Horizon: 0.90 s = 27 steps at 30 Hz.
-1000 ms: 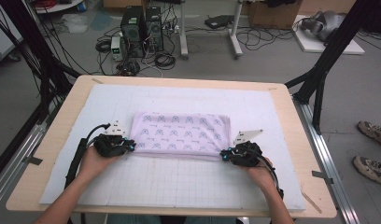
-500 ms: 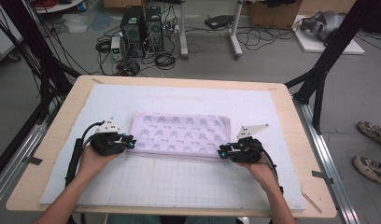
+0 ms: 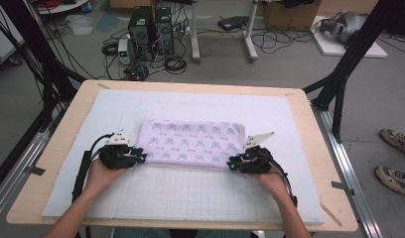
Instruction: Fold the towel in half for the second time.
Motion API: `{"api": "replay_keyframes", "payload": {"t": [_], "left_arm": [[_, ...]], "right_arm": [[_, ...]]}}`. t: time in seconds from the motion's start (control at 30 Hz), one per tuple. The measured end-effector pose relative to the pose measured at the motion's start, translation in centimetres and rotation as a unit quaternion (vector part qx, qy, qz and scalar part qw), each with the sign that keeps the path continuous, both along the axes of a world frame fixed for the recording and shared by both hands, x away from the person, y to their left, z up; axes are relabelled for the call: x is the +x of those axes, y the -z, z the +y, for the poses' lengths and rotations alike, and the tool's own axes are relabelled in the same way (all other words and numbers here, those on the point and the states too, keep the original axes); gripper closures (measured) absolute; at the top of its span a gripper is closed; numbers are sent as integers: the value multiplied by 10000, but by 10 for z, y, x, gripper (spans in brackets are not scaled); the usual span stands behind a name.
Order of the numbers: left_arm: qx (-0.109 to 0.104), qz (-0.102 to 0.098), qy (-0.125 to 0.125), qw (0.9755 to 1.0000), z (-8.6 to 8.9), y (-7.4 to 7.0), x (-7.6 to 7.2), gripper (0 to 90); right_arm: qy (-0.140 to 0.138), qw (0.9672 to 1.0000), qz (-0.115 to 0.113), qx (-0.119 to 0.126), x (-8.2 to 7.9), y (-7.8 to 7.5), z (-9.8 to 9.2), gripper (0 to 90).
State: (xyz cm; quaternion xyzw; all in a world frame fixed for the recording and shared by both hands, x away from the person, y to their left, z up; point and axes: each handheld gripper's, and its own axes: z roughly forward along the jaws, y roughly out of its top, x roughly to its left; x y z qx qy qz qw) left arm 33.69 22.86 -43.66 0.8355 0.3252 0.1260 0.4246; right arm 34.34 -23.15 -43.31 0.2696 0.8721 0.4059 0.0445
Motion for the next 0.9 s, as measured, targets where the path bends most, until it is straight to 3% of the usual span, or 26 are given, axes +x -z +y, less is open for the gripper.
{"api": "replay_keyframes", "payload": {"t": [0.17,0.3,0.4,0.53,0.9], "left_arm": [[-135,14,-205,9997,5,-3,-8,465],[-92,-41,-311,9995,9,-11,-17,359],[-129,-144,-357,9992,11,-17,-24,338],[-251,-230,-441,9984,15,-19,-34,304],[-181,-190,-573,9980,27,-5,-54,295]], "right_arm": [[386,9992,-101,48,0,-3,-6,482],[623,9979,-157,59,-6,-8,-9,360],[724,9967,-328,140,-13,-12,-12,325],[840,9958,-350,122,-24,-9,-17,287],[988,9941,-390,207,-51,-1,-33,232]]}}
